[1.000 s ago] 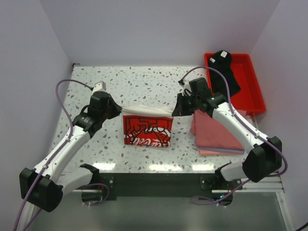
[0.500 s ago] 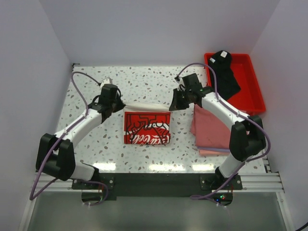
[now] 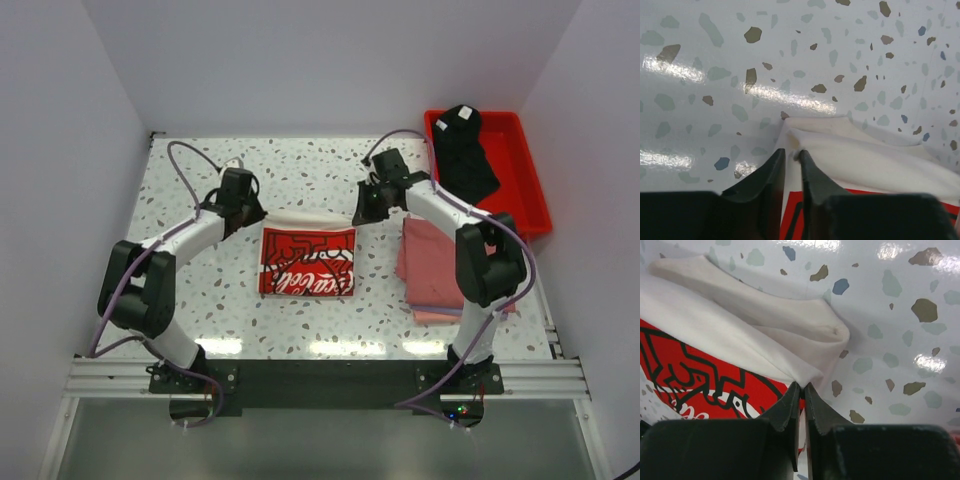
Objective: Fold and stack the t-shirts
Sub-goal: Fold the tshirt, then neatly place the folded tshirt to the corner
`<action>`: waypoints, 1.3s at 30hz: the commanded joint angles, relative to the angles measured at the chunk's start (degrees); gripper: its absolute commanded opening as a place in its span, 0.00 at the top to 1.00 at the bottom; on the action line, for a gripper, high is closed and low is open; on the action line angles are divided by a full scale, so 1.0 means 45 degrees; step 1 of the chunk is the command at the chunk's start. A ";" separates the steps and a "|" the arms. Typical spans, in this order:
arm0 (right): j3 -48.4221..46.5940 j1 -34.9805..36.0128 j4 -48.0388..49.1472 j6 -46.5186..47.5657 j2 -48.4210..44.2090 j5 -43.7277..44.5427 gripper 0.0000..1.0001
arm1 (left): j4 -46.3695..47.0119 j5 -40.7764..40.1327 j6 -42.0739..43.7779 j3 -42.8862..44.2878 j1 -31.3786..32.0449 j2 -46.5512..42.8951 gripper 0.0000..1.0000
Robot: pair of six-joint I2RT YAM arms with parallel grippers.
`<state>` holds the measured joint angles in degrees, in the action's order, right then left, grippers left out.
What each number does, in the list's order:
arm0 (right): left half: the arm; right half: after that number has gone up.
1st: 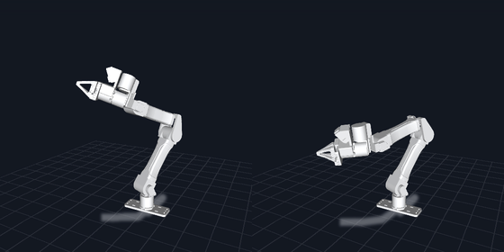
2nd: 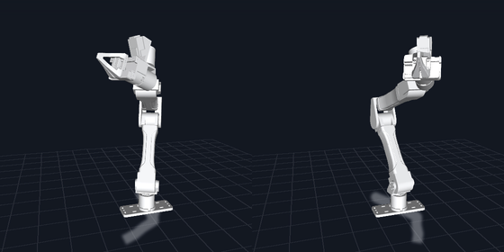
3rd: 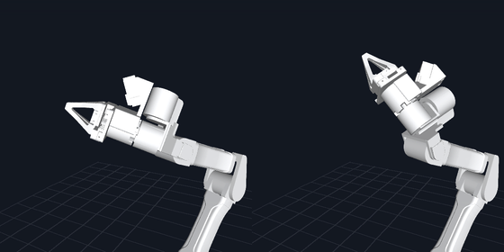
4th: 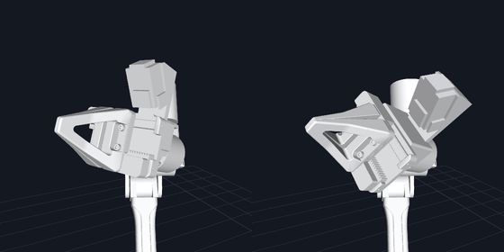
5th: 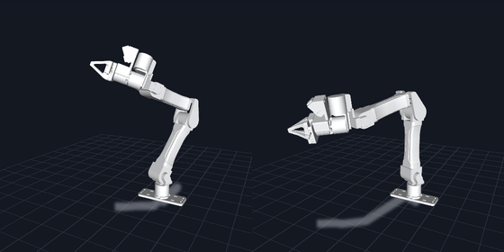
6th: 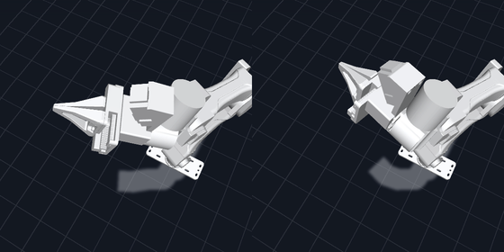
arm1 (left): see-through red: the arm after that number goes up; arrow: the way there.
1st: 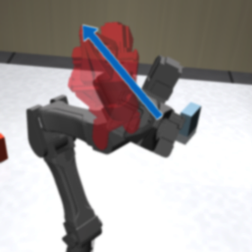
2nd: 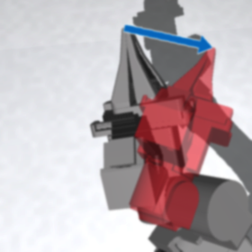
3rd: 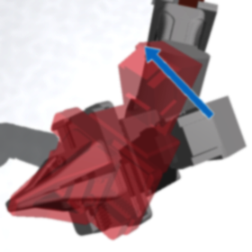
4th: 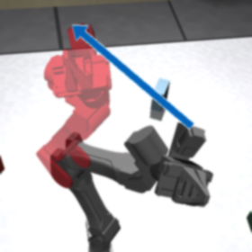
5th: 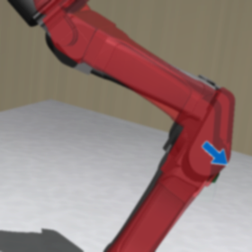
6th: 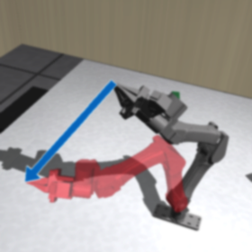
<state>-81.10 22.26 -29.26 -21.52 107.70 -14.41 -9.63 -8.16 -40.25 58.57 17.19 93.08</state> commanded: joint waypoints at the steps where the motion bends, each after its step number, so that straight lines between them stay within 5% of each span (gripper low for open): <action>1: -0.1019 -0.0318 0.0486 0.0367 0.0537 0.0567 0.89 | 0.0967 -0.0159 0.0565 0.0735 -0.0265 0.0350 0.76; 3: -0.1838 -0.0357 0.0019 0.0911 0.0889 0.0450 0.71 | 0.0754 0.0055 0.0682 0.1104 -0.0304 0.0468 0.58; 4: -0.2189 -0.0338 -0.0351 0.1127 0.0891 0.0256 0.45 | 0.0695 0.0172 0.0741 0.1222 -0.0304 0.0430 0.32; 6: -0.2466 -0.0357 -0.0531 0.1537 0.0290 0.0099 0.01 | 0.0617 0.0485 0.0936 0.1321 -0.0304 0.0021 0.12; 7: -0.2389 -0.0357 -0.0453 0.1636 -0.0005 0.0059 0.01 | 0.0616 0.0563 0.0956 0.1283 -0.0304 -0.0194 0.00; 21: 0.5754 -0.0357 0.4997 -0.0900 -0.8678 -0.0134 0.01 | -0.1801 -0.0568 -0.0234 -0.2561 -0.0304 -0.8316 0.00; 28: 0.5991 -0.0163 0.3572 -0.0980 -0.7919 -0.1599 0.05 | -0.4070 -0.0940 -0.0997 -0.3522 -0.0304 -1.1151 0.00; 39: 0.5134 0.1633 0.3298 -0.1019 -0.4271 0.1542 0.13 | -0.5731 -0.1076 -0.1173 -0.4069 -0.0304 -1.2500 0.00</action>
<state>-54.72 27.55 -14.26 -25.50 84.71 -12.23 -33.23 -11.86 -44.58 40.66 16.14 37.36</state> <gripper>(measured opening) 0.880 0.997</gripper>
